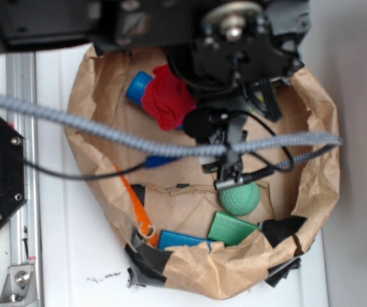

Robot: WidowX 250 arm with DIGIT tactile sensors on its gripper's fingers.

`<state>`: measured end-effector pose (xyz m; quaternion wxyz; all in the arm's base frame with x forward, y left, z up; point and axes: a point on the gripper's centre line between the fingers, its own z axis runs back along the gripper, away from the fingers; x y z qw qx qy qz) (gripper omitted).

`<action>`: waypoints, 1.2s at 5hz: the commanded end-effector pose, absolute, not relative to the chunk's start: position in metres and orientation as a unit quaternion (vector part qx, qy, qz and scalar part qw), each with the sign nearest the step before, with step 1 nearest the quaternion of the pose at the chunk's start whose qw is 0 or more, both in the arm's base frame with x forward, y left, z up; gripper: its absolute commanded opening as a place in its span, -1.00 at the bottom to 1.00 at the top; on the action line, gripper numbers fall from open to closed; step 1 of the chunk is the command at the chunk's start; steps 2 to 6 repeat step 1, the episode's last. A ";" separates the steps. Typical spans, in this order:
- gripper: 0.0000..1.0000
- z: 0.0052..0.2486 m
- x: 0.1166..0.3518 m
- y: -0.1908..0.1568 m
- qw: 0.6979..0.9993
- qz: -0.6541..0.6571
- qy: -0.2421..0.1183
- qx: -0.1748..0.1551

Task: Grab the red paper.

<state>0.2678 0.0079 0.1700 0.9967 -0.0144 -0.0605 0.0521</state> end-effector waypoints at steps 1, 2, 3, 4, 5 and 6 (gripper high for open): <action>-1.00 0.186 0.267 0.011 0.994 0.044 -0.094 -0.015; -1.00 0.186 0.267 0.011 0.994 0.044 -0.094 -0.015; -1.00 0.186 0.267 0.011 0.994 0.044 -0.094 -0.015; -1.00 0.186 0.267 0.011 0.994 0.044 -0.094 -0.015; -1.00 0.186 0.267 0.011 0.994 0.044 -0.094 -0.015; -1.00 0.186 0.267 0.011 0.994 0.044 -0.094 -0.015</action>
